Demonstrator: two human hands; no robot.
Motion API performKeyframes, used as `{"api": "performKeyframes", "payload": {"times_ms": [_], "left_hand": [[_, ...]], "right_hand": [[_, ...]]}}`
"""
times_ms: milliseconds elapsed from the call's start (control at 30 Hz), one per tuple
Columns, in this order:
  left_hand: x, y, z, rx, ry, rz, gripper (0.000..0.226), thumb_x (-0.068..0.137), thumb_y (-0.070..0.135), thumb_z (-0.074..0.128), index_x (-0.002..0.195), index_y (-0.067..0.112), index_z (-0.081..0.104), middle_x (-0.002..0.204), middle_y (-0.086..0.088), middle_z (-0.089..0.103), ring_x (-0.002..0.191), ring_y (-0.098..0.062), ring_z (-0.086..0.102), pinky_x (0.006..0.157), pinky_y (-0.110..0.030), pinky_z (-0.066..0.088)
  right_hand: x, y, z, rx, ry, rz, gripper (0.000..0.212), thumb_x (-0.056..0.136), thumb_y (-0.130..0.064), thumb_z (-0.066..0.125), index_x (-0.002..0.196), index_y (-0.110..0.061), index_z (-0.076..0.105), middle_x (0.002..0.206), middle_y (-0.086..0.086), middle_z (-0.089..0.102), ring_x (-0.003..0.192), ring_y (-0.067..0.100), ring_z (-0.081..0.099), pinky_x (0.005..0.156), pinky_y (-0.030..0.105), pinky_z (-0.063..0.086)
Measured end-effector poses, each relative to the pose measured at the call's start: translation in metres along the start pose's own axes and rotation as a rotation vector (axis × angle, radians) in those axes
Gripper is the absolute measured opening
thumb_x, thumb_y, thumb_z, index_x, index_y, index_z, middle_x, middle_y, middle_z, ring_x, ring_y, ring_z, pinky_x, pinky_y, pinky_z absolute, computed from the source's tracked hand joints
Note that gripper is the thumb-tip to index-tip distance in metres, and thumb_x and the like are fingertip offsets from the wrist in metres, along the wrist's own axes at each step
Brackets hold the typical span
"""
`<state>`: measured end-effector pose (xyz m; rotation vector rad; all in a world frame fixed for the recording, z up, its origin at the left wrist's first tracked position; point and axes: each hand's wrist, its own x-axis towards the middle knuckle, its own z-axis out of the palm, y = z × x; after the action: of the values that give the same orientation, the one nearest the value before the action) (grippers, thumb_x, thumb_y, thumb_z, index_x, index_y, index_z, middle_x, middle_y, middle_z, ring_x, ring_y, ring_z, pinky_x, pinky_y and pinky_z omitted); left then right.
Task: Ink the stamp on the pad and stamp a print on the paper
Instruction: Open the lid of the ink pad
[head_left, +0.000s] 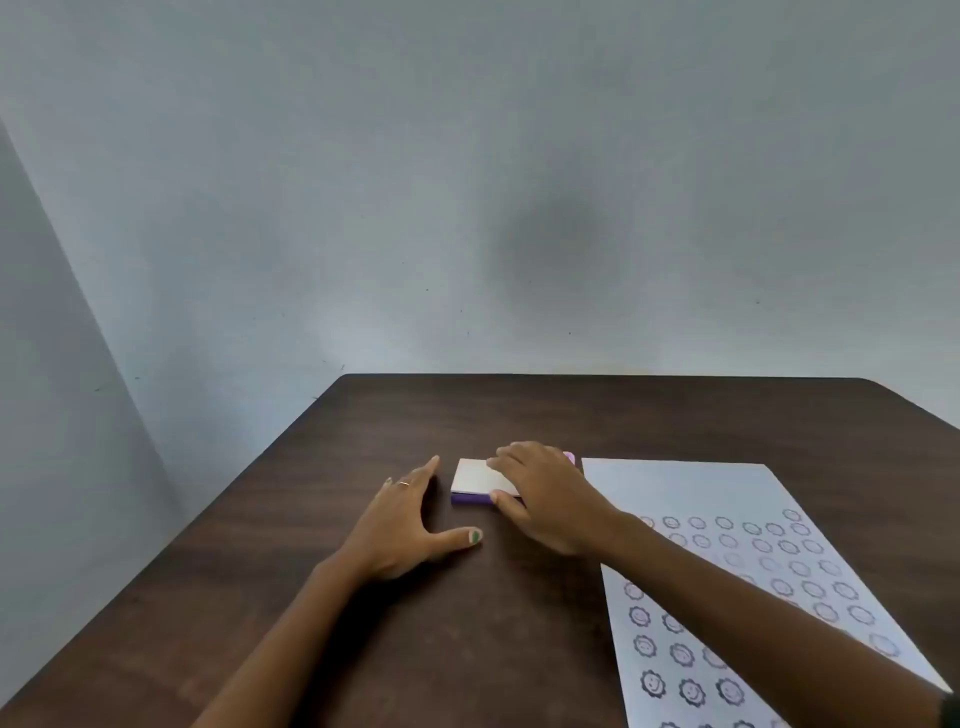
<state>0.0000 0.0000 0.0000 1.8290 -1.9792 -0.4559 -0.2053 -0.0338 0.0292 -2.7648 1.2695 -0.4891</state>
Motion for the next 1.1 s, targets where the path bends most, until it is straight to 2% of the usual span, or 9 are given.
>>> {"api": "performKeyframes", "payload": {"times_ms": [167, 267, 367, 533, 633, 733, 867, 1100], "left_hand": [[0.003, -0.008, -0.007, 0.089, -0.063, 0.029, 0.129, 0.046, 0.094, 0.046, 0.15, 0.029, 0.004, 0.159, 0.002, 0.015, 0.145, -0.01, 0.009, 0.118, -0.034, 0.001], [0.0, -0.008, -0.004, 0.093, -0.067, 0.046, 0.132, 0.043, 0.095, 0.047, 0.15, 0.03, 0.003, 0.159, 0.004, 0.014, 0.145, -0.006, 0.005, 0.117, -0.032, -0.002], [-0.005, -0.006, -0.007, 0.057, -0.066, 0.067, 0.13, 0.045, 0.092, 0.052, 0.15, 0.032, 0.004, 0.158, 0.007, 0.017, 0.144, -0.005, 0.009, 0.116, -0.028, -0.001], [-0.022, -0.01, -0.009, 0.03, -0.082, 0.146, 0.119, 0.047, 0.087, 0.059, 0.147, 0.039, 0.016, 0.153, 0.015, 0.028, 0.139, 0.002, 0.018, 0.117, -0.027, 0.005], [-0.029, -0.008, -0.016, 0.018, -0.128, 0.205, 0.1, 0.048, 0.081, 0.063, 0.137, 0.046, 0.035, 0.15, 0.021, 0.031, 0.138, 0.004, 0.017, 0.118, -0.036, 0.013], [-0.03, -0.005, -0.022, -0.009, -0.178, 0.22, 0.084, 0.046, 0.076, 0.068, 0.124, 0.054, 0.045, 0.148, 0.024, 0.031, 0.139, 0.002, 0.017, 0.115, -0.031, 0.014], [-0.031, -0.006, -0.025, -0.054, -0.2, 0.224, 0.073, 0.045, 0.072, 0.072, 0.113, 0.055, 0.051, 0.146, 0.026, 0.033, 0.136, 0.005, 0.019, 0.112, -0.028, 0.016], [-0.031, -0.004, -0.025, -0.061, -0.206, 0.206, 0.069, 0.046, 0.07, 0.073, 0.11, 0.054, 0.053, 0.144, 0.027, 0.035, 0.136, 0.004, 0.021, 0.113, -0.032, 0.018]], "right_hand": [[0.015, -0.002, 0.006, -0.042, -0.153, 0.129, 0.042, 0.093, -0.03, 0.041, 0.133, -0.017, 0.039, 0.144, 0.005, 0.041, 0.13, 0.02, 0.036, 0.112, 0.051, 0.018], [0.012, -0.005, 0.008, -0.057, -0.125, 0.078, 0.041, 0.093, -0.028, 0.041, 0.133, -0.016, 0.04, 0.142, 0.006, 0.044, 0.127, 0.02, 0.038, 0.111, 0.045, 0.021], [-0.003, -0.014, 0.008, -0.04, -0.105, 0.015, 0.043, 0.093, -0.03, 0.042, 0.134, -0.017, 0.039, 0.142, 0.006, 0.044, 0.126, 0.021, 0.039, 0.106, 0.038, 0.03], [-0.038, -0.033, 0.01, 0.034, -0.044, -0.097, 0.046, 0.092, -0.033, 0.042, 0.135, -0.02, 0.038, 0.142, 0.003, 0.043, 0.126, 0.018, 0.036, 0.103, 0.033, 0.031], [-0.054, -0.042, 0.01, 0.063, -0.029, -0.128, 0.047, 0.091, -0.036, 0.041, 0.135, -0.022, 0.038, 0.142, 0.001, 0.043, 0.125, 0.015, 0.036, 0.103, 0.031, 0.031], [-0.062, -0.046, 0.011, 0.09, -0.009, -0.128, 0.048, 0.09, -0.04, 0.041, 0.135, -0.025, 0.037, 0.141, -0.002, 0.043, 0.123, 0.013, 0.034, 0.102, 0.03, 0.031], [-0.061, -0.045, 0.007, 0.154, -0.008, -0.134, 0.048, 0.087, -0.042, 0.049, 0.132, -0.026, 0.044, 0.136, -0.005, 0.047, 0.119, 0.011, 0.036, 0.1, 0.027, 0.03], [-0.053, -0.035, -0.002, 0.308, -0.079, -0.077, 0.047, 0.08, -0.042, 0.062, 0.124, -0.027, 0.053, 0.133, -0.008, 0.054, 0.116, 0.003, 0.042, 0.097, 0.022, 0.036]]}}
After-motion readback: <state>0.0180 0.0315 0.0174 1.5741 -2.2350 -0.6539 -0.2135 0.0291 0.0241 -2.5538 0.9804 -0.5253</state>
